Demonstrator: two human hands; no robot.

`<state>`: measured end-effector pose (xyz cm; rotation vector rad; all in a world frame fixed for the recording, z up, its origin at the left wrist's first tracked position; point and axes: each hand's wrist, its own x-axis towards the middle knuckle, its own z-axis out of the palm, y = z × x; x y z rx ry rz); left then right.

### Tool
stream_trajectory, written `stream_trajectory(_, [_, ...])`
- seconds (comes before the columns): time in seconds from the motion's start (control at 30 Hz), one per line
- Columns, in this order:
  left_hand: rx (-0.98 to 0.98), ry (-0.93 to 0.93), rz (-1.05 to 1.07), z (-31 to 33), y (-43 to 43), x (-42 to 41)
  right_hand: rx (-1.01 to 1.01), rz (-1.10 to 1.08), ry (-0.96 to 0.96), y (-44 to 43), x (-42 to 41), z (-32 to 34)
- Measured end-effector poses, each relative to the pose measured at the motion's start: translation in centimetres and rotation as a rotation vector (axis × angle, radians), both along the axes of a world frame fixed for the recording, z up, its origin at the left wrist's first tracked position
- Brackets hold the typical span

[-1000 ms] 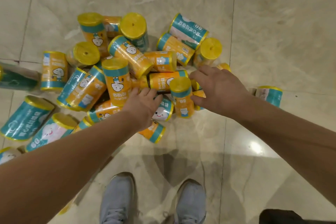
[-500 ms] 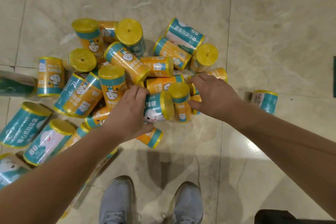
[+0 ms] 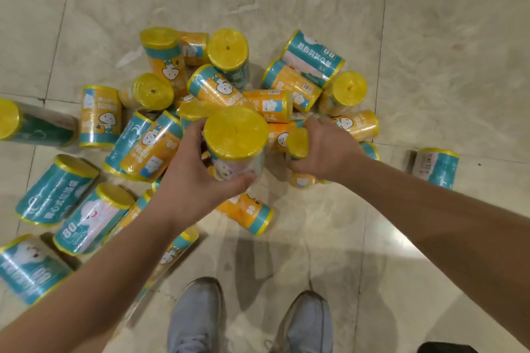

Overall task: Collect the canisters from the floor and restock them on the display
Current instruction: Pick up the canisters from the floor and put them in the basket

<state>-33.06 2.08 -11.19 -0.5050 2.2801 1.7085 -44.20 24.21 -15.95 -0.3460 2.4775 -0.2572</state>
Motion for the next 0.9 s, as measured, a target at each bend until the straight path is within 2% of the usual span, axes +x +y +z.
stream_trajectory(0.2, [-0.002,0.031,0.022,7.4,-0.6,-1.0,-0.182,-0.102,0.127,2.1,-0.3,9.4])
stream_trajectory(0.4, [-0.005,0.154,0.010,20.3,-1.7,-3.1,-0.342,-0.197,0.258,3.8,-0.8,24.2])
stream_trajectory(0.63, [0.005,0.295,-0.039,39.2,-1.7,-5.5,-0.459,-0.222,0.377,5.2,-0.9,45.1])
stream_trajectory(0.9, [0.001,0.424,-0.116,65.6,-0.9,-4.5,-0.556,-0.234,0.495,6.2,2.6,72.0])
